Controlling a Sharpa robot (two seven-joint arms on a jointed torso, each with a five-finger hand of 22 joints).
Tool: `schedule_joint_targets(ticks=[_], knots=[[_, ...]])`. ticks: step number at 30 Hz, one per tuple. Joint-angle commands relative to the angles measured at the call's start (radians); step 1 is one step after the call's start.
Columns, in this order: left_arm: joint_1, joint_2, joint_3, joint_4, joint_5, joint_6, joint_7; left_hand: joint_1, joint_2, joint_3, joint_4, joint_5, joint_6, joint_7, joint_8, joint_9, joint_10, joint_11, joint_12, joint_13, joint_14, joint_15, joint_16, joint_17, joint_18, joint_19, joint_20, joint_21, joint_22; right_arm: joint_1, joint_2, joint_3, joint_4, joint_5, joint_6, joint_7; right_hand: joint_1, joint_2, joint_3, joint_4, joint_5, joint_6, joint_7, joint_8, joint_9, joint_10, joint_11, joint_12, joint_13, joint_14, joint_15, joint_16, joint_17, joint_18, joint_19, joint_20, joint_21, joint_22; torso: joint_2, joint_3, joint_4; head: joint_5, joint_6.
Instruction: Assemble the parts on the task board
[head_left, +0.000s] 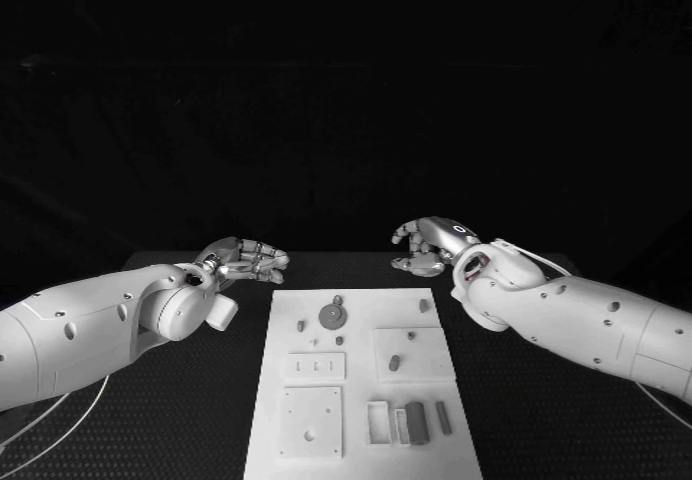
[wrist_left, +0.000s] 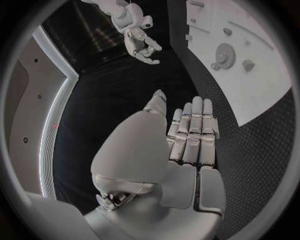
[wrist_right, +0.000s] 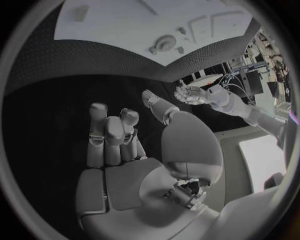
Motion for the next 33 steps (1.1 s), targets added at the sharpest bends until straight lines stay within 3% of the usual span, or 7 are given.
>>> schedule_joint_targets(ticks=[1, 4, 8, 11, 16, 24, 33], knots=[[0.0, 0.003, 0.002, -0.002, 0.0, 0.009, 0.017, -0.004, 0.002, -0.002, 0.0, -0.006, 0.006, 0.028, -0.002, 0.001, 0.008, -0.004, 0.004, 0.003, 0.007, -0.002, -0.004, 0.002, -0.008, 0.004, -0.004, -0.005, 0.0, -0.004, -0.024, -0.003, -0.031, 0.186, 0.147, 0.174, 0.002, 0.018, -0.013, -0.03, -0.001, -0.009, -0.005, -0.003, -0.001, -0.021, -0.006, -0.013, -0.009, -0.021, -0.005, -0.01, -0.001, 0.053, -0.021, 0.008, -0.012, 0.012, -0.011, 0.0018, -0.0118, -0.005, 0.004], [-0.003, 0.004, 0.002, -0.007, 0.0, 0.01, 0.019, -0.003, 0.003, -0.003, -0.001, -0.006, 0.007, 0.026, -0.002, 0.002, 0.005, -0.003, 0.002, 0.003, 0.008, -0.002, -0.005, 0.003, -0.008, 0.004, -0.004, -0.005, 0.0, -0.004, -0.047, -0.003, -0.094, 0.188, 0.223, 0.253, -0.017, 0.028, -0.03, -0.037, 0.0, -0.018, -0.012, -0.005, -0.002, -0.045, -0.01, -0.034, -0.028, -0.046, -0.009, -0.022, -0.002, 0.053, -0.039, 0.023, -0.025, 0.01, -0.015, 0.0061, -0.0165, -0.006, 0.002], [-0.005, 0.002, 0.002, -0.007, 0.0, 0.008, 0.016, -0.003, 0.003, -0.003, -0.001, -0.006, 0.007, 0.024, -0.002, 0.002, 0.003, -0.002, 0.0, 0.003, 0.008, -0.002, -0.005, 0.003, -0.008, 0.004, -0.004, -0.005, 0.0, -0.005, -0.062, -0.006, -0.144, 0.161, 0.241, 0.295, -0.015, 0.031, -0.048, -0.055, 0.0, -0.021, -0.014, -0.004, -0.001, -0.058, -0.013, -0.04, -0.035, -0.062, -0.012, -0.025, 0.001, 0.054, -0.053, 0.029, -0.031, 0.011, -0.014, 0.0097, -0.0203, -0.004, 0.002], [-0.007, 0.002, 0.002, -0.007, 0.0, 0.01, 0.016, -0.002, 0.004, -0.003, -0.001, -0.006, 0.007, 0.025, -0.002, 0.002, 0.002, -0.001, -0.001, 0.003, 0.008, -0.002, -0.006, 0.004, -0.008, 0.004, -0.005, -0.006, 0.0, -0.012, -0.067, -0.008, -0.176, 0.144, 0.255, 0.316, -0.001, 0.032, -0.052, -0.07, 0.0, -0.022, -0.017, -0.003, -0.001, -0.059, -0.016, -0.036, -0.037, -0.065, -0.014, -0.021, 0.004, 0.054, -0.056, 0.031, -0.03, 0.014, -0.014, 0.0091, -0.0182, -0.008, 0.001], [-0.008, 0.003, 0.002, -0.009, 0.0, 0.014, 0.017, -0.002, 0.004, -0.003, -0.001, -0.006, 0.006, 0.026, -0.003, 0.002, 0.002, -0.001, -0.001, 0.003, 0.009, -0.002, -0.006, 0.004, -0.008, 0.005, -0.005, -0.006, 0.0, -0.046, -0.055, -0.012, -0.227, 0.117, 0.24, 0.332, 0.005, 0.032, -0.059, -0.079, 0.0, -0.028, -0.022, -0.004, -0.001, -0.059, -0.02, -0.031, -0.038, -0.067, -0.018, -0.015, 0.008, 0.054, -0.056, 0.033, -0.027, 0.017, -0.013, 0.0063, -0.0139, -0.016, 0.001], [-0.011, 0.009, 0.002, -0.015, 0.0, 0.023, 0.023, 0.001, 0.006, -0.004, -0.001, -0.006, 0.01, 0.019, -0.001, 0.004, 0.004, -0.003, 0.0, 0.005, 0.008, -0.002, -0.008, 0.005, -0.009, 0.004, -0.004, -0.007, 0.0, -0.095, -0.003, -0.015, -0.305, 0.105, 0.22, 0.339, 0.029, 0.022, -0.061, -0.085, 0.0, -0.086, -0.03, -0.027, -0.01, -0.07, -0.028, -0.03, -0.045, -0.079, -0.025, -0.016, 0.01, 0.054, -0.063, 0.035, -0.029, 0.017, -0.011, 0.0078, -0.0118, -0.012, -0.009], [-0.013, 0.009, 0.002, -0.017, 0.0, 0.027, 0.023, 0.003, 0.009, -0.005, -0.001, -0.006, 0.019, 0.01, 0.004, 0.007, 0.004, -0.003, -0.002, 0.006, 0.007, -0.001, -0.011, 0.007, -0.009, 0.003, -0.004, -0.009, 0.001, -0.113, 0.041, -0.018, -0.346, 0.1, 0.189, 0.333, 0.039, 0.026, -0.065, -0.084, 0.0, -0.101, -0.035, -0.028, -0.009, -0.069, -0.032, -0.024, -0.047, -0.079, -0.03, -0.012, 0.012, 0.054, -0.062, 0.036, -0.026, 0.018, -0.007, 0.0168, -0.0059, -0.013, -0.011]])
